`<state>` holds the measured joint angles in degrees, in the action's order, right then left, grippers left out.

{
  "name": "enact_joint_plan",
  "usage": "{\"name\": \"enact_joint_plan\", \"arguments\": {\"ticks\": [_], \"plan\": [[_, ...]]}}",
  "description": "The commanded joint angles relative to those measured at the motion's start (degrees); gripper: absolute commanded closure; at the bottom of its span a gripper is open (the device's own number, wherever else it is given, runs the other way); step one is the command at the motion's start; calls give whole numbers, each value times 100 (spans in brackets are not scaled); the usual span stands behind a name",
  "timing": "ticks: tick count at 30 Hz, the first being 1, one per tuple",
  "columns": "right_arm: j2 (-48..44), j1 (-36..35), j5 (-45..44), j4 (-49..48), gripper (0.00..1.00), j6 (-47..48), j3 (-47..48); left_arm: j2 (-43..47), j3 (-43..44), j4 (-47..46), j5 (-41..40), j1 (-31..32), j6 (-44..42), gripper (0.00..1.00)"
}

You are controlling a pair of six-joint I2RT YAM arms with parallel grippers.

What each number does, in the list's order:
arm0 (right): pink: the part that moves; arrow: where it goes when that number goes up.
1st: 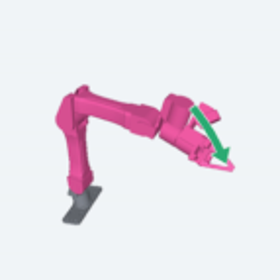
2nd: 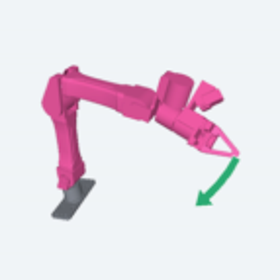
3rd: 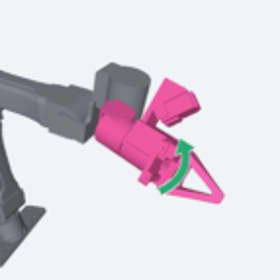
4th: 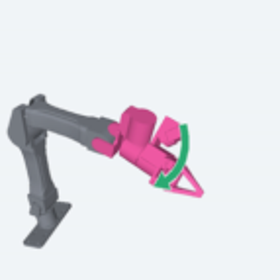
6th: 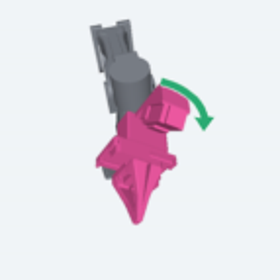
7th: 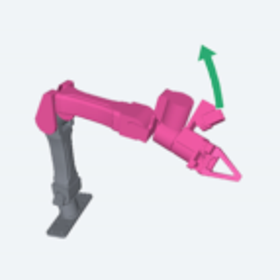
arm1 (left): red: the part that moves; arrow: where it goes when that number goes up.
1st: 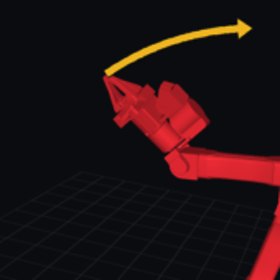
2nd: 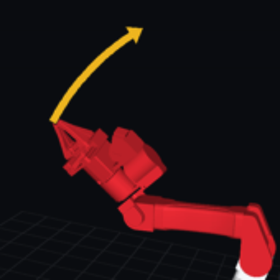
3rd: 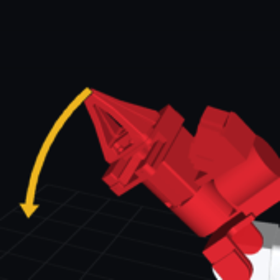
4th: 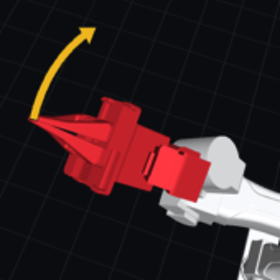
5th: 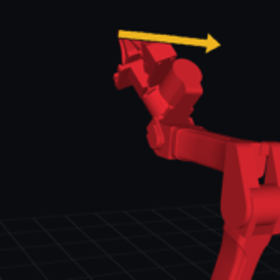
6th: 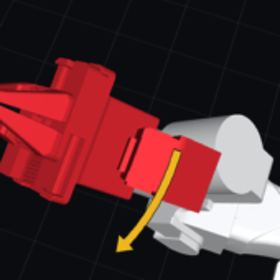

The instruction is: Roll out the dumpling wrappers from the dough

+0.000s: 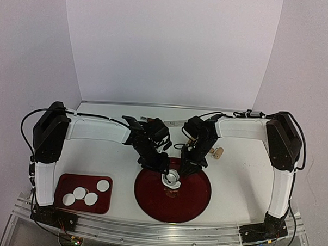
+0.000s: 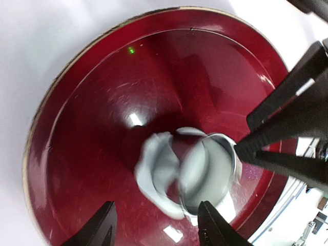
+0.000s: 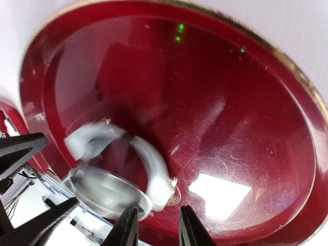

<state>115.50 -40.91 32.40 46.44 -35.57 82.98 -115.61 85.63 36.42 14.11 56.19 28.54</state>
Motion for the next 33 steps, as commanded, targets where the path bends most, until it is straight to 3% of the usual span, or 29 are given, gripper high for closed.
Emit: {"name": "enact_joint_plan", "arguments": {"ticks": [1, 5, 9, 23, 27, 33], "plan": [[-284, -93, -280, 305, 69, 329, 395, 711, -245, 192, -264, -42, 160, 37], [-154, -242, -432, 475, 65, 471, 584, 1050, -526, 119, -311, -88, 288, 28], [-14, -309, -641, 525, 62, 468, 737, 1400, -888, 104, -358, -181, 453, 25], [832, -600, -1282, 1073, 71, 740, 1427, 2276, -1788, -108, -340, -701, 1171, 24], [956, -633, -1266, 1072, 86, 810, 1470, 2317, -1832, -173, -348, -741, 1240, 23], [1007, -742, -1408, 1108, 99, 834, 1711, 2005, -1653, -341, -47, -894, 1396, 23]]}}
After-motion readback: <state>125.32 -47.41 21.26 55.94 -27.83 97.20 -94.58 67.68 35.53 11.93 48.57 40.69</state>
